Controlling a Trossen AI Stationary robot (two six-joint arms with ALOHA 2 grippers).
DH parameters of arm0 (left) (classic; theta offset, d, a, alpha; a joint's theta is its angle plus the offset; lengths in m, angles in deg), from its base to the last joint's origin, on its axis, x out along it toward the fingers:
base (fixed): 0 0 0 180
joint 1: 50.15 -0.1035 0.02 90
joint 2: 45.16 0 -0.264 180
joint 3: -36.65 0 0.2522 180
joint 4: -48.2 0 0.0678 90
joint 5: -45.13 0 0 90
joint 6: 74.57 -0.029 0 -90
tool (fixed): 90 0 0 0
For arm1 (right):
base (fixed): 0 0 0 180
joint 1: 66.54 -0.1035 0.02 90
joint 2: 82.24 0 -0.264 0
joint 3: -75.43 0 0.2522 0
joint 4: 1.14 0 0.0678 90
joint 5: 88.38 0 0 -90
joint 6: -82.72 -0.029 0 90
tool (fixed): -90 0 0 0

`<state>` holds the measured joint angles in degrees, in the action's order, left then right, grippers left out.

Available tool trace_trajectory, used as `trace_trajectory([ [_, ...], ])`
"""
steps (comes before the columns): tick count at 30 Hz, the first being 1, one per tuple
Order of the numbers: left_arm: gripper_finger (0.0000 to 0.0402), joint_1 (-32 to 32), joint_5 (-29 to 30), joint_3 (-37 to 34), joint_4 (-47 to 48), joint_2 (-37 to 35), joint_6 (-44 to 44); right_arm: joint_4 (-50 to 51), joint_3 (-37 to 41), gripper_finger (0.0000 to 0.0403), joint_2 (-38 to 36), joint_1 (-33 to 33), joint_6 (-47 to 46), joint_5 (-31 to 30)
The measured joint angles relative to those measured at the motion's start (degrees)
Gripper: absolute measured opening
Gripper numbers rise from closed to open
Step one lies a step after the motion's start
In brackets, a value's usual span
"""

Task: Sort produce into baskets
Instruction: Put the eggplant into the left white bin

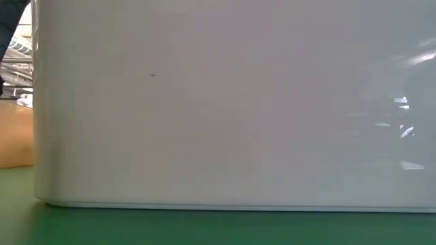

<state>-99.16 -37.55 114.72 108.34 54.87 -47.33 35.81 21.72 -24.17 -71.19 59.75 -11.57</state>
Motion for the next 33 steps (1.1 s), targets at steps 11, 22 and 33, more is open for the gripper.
trace_trajectory([
  [11,0.0273,0.1,0.1,-5.6,-4.8,0.0,0.9,-2.0,0.0,0.0118,0.0,0.0,2.9,0.0],
  [22,0.0262,0.1,-0.2,-5.9,-6.4,0.0,-0.6,-2.2,0.0,0.0118,0.0,0.0,4.6,0.0],
  [33,0.0133,0.1,-1.4,-5.9,-6.7,0.0,-0.6,-2.2,0.0,0.0118,0.0,0.0,4.6,0.0],
])
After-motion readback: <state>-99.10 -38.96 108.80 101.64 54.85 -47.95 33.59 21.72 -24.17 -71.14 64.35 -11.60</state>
